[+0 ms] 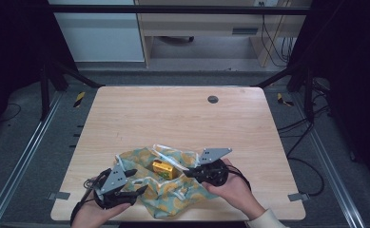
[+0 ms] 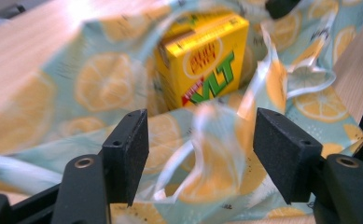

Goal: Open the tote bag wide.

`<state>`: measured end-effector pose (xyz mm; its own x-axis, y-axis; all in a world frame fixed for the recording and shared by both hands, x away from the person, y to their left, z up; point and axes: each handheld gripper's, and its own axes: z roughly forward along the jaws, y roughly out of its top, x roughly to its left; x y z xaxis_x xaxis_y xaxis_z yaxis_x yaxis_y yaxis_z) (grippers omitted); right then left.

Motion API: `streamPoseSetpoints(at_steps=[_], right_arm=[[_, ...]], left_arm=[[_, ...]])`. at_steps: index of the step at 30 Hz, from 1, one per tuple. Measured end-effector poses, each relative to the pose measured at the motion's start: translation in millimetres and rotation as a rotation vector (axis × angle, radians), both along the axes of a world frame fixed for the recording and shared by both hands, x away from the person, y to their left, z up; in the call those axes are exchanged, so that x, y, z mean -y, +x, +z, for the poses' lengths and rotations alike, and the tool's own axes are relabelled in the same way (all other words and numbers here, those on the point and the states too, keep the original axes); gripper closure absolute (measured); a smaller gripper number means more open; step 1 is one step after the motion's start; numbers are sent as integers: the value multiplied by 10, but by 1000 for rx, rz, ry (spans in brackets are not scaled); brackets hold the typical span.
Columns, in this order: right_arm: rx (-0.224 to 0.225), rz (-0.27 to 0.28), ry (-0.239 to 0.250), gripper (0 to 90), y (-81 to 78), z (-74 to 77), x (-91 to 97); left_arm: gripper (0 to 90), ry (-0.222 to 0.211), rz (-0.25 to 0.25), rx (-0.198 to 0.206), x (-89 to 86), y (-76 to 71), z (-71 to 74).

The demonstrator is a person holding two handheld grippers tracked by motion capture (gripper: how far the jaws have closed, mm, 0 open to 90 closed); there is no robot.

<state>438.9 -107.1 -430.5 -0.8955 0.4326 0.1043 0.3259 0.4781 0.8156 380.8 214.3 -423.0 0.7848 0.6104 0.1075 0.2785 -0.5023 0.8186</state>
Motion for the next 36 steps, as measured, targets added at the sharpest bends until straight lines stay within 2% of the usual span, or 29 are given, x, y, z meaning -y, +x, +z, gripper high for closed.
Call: streamPoseSetpoints(at_steps=[2, 5, 10, 13, 14, 17, 22, 25, 33, 36], right_arm=[[-4, -3, 2, 880, 3, -4, 5], [-4, -7, 3, 880, 12, -9, 6], [-7, -16, 13, 879, 28, -4, 11], [-8, -16, 18, 879, 35, -4, 14], [-11, -18, 21, 879, 34, -5, 15], [-10, -17, 25, 879, 39, -4, 22], [-16, -22, 40, 878, 70, 6, 26], [-22, -21, 54, 878, 76, 9, 21], [-22, -34, 56, 879, 137, 3, -8], [-22, -35, 54, 879, 141, -2, -12]], left_arm=[[373, -37, 19, -2, -74, 64, 94], [392, -50, 24, -8, -91, 132, 125], [395, 14, 5, -35, 50, 324, 43], [384, 53, -11, -55, 139, 443, -81], [377, 59, -27, -65, 167, 490, -165], [367, 61, -42, -75, 183, 504, -244], [291, 131, -78, -87, 254, 516, -389], [272, 130, -104, -103, 307, 503, -405], [295, 176, -123, -137, 357, 488, -518], [299, 173, -119, -146, 377, 496, -561]])
